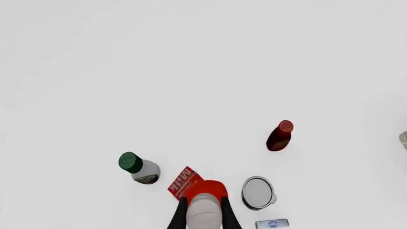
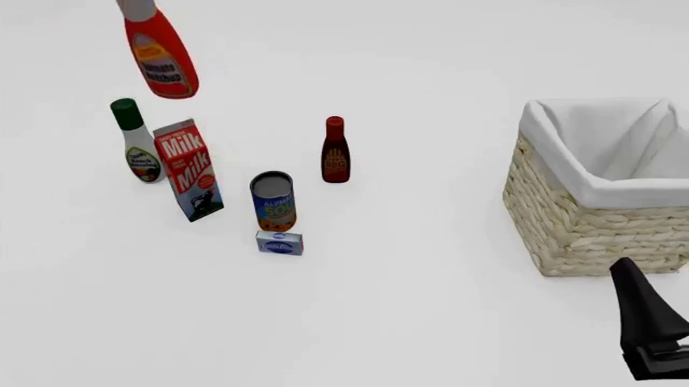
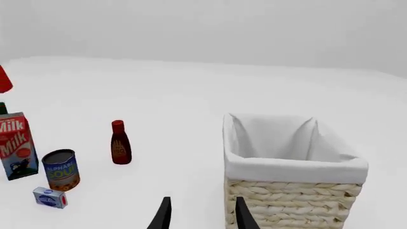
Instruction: Pick the ketchup and place it in the basket.
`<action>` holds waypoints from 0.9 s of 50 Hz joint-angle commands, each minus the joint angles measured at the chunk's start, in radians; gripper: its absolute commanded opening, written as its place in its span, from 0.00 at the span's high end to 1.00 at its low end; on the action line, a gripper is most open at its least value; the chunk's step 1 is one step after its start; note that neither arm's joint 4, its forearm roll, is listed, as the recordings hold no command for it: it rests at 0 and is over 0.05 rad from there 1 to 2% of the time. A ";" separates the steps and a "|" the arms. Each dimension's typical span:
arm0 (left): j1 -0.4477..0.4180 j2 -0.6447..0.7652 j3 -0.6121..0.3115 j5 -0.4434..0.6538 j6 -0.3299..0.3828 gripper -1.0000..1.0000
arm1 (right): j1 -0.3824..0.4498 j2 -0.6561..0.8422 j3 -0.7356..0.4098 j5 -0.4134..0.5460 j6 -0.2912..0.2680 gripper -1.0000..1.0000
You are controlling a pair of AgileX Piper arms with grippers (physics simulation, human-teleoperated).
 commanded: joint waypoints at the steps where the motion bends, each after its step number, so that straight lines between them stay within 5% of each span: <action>1: -0.019 -0.177 0.259 -0.082 0.049 1.00 | 0.122 -0.009 -0.088 0.061 -0.012 0.00; 6: -0.048 -0.233 0.344 -0.086 0.028 1.00 | 0.199 0.031 -0.152 0.080 -0.019 0.00; 10: -0.056 -0.255 0.384 -0.093 0.026 1.00 | 0.264 0.086 -0.183 0.063 -0.083 0.00; 12: -0.073 -0.275 0.418 -0.097 0.028 1.00 | 0.373 0.114 -0.199 0.051 -0.068 0.00; 16: -0.126 -0.318 0.471 -0.091 0.030 1.00 | 0.457 0.168 -0.229 0.043 -0.087 0.00; 35: -0.179 -0.363 0.546 -0.085 0.043 1.00 | 0.656 0.404 -0.445 0.052 -0.197 0.00; 45: -0.200 -0.363 0.538 -0.070 0.035 1.00 | 0.734 0.519 -0.477 0.009 -0.178 0.00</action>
